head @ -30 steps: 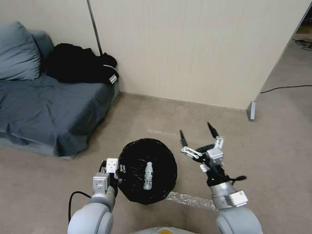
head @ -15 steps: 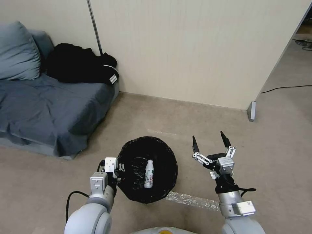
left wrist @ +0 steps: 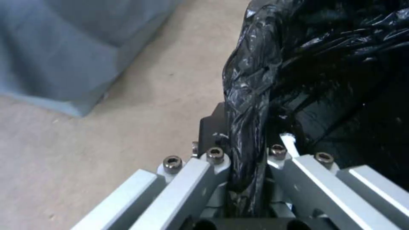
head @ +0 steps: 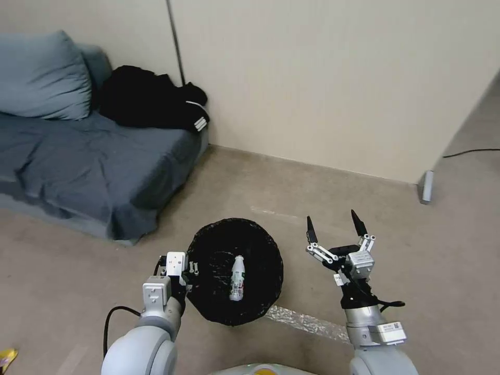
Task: Pick up the trash bin, then pick up the garbage from the floor and place it into the trash bin.
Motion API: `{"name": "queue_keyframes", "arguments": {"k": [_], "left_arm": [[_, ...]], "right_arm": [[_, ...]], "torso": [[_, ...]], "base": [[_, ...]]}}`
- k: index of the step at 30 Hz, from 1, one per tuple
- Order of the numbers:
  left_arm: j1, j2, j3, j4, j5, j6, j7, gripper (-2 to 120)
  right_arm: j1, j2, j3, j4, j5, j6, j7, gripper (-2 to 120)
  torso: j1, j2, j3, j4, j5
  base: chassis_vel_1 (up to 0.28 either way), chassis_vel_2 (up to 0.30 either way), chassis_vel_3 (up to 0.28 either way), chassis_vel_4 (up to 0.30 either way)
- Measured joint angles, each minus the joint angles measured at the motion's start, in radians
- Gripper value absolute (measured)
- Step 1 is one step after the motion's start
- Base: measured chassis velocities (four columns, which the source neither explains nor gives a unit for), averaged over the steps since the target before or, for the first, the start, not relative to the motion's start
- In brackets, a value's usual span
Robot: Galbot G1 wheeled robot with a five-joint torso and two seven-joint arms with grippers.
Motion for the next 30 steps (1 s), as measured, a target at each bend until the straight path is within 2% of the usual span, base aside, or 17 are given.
{"name": "queue_keyframes", "arguments": {"k": [30], "left_arm": [[0.002,-0.004,-0.007,-0.002,-0.003,0.005,0.01,1]], "right_arm": [[0.042,-0.003,-0.006,0.004,0.028,-0.035,0.0,100]], "torso": [[0.0,0.0,0.0,0.0,0.0]], "base": [[0.119,0.118,0.125,0.118]]}}
